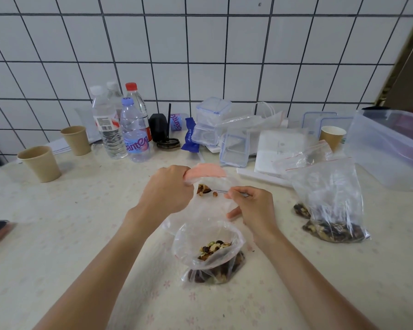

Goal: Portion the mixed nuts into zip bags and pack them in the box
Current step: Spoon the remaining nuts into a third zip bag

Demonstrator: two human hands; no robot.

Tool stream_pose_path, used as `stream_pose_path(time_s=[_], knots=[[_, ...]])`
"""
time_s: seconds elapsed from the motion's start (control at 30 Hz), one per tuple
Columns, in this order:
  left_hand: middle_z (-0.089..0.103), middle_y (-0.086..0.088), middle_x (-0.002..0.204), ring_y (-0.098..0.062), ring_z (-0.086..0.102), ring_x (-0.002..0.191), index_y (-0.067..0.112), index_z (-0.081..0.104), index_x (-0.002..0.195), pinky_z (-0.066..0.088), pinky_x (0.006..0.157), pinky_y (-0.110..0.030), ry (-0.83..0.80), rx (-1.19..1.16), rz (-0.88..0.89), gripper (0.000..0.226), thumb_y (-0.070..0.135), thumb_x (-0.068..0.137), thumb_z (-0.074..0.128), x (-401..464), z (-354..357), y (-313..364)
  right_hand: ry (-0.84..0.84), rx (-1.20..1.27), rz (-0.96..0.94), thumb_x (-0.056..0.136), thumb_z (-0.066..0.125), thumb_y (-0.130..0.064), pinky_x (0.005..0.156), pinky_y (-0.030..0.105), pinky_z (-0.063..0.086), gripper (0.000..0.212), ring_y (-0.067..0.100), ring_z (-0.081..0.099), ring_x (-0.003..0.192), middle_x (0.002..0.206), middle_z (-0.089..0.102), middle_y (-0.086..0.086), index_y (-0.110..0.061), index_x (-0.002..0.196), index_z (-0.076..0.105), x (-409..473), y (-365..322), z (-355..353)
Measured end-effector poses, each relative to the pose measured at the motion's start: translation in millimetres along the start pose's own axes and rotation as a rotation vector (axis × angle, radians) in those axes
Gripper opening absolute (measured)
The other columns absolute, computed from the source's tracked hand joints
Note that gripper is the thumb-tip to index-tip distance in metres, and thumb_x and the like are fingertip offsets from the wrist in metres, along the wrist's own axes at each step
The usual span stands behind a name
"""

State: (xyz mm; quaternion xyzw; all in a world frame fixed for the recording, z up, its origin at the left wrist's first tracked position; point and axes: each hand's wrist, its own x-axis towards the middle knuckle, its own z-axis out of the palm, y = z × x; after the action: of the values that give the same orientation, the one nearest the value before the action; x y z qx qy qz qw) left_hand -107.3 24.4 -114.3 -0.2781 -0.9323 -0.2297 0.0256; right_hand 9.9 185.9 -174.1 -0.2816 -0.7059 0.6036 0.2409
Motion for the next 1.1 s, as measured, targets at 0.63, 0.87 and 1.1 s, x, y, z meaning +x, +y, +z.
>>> stream_pose_path(time_s=[0.63, 0.87, 1.1], knots=[[0.051, 0.005, 0.144, -0.018, 0.050, 0.130, 0.029, 0.047, 0.145, 0.037, 0.097, -0.032, 0.171, -0.138, 0.128, 0.072, 0.054, 0.084, 0.077, -22.9, -30.7, -5.4, -0.065, 0.079, -0.077, 0.097, 0.070, -0.016, 0.043, 0.023, 0.038, 0.007, 0.026, 0.074, 0.060, 0.093, 0.081, -0.001, -0.014, 0.097, 0.077, -46.0, -31.7, -59.2], [0.062, 0.015, 0.115, -0.003, 0.061, 0.100, 0.030, 0.065, 0.121, 0.050, 0.085, -0.027, 0.275, -0.193, 0.236, 0.033, 0.047, 0.093, 0.068, -75.7, -40.9, -0.8, -0.095, 0.166, -0.116, 0.094, 0.073, -0.017, 0.042, 0.021, 0.044, 0.007, 0.030, 0.077, 0.067, 0.093, 0.081, 0.006, -0.014, 0.098, 0.078, -89.7, -43.1, -91.0], [0.072, 0.004, 0.079, -0.010, 0.069, 0.068, 0.021, 0.072, 0.091, 0.053, 0.068, -0.031, -0.025, -0.261, 0.034, 0.062, 0.069, 0.096, 0.033, -116.7, -10.8, -6.6, -0.169, 0.174, -0.052, 0.093, 0.073, -0.016, 0.044, 0.022, 0.046, 0.012, 0.032, 0.077, 0.071, 0.095, 0.081, 0.009, -0.008, 0.102, 0.076, -122.8, -36.5, -98.8]])
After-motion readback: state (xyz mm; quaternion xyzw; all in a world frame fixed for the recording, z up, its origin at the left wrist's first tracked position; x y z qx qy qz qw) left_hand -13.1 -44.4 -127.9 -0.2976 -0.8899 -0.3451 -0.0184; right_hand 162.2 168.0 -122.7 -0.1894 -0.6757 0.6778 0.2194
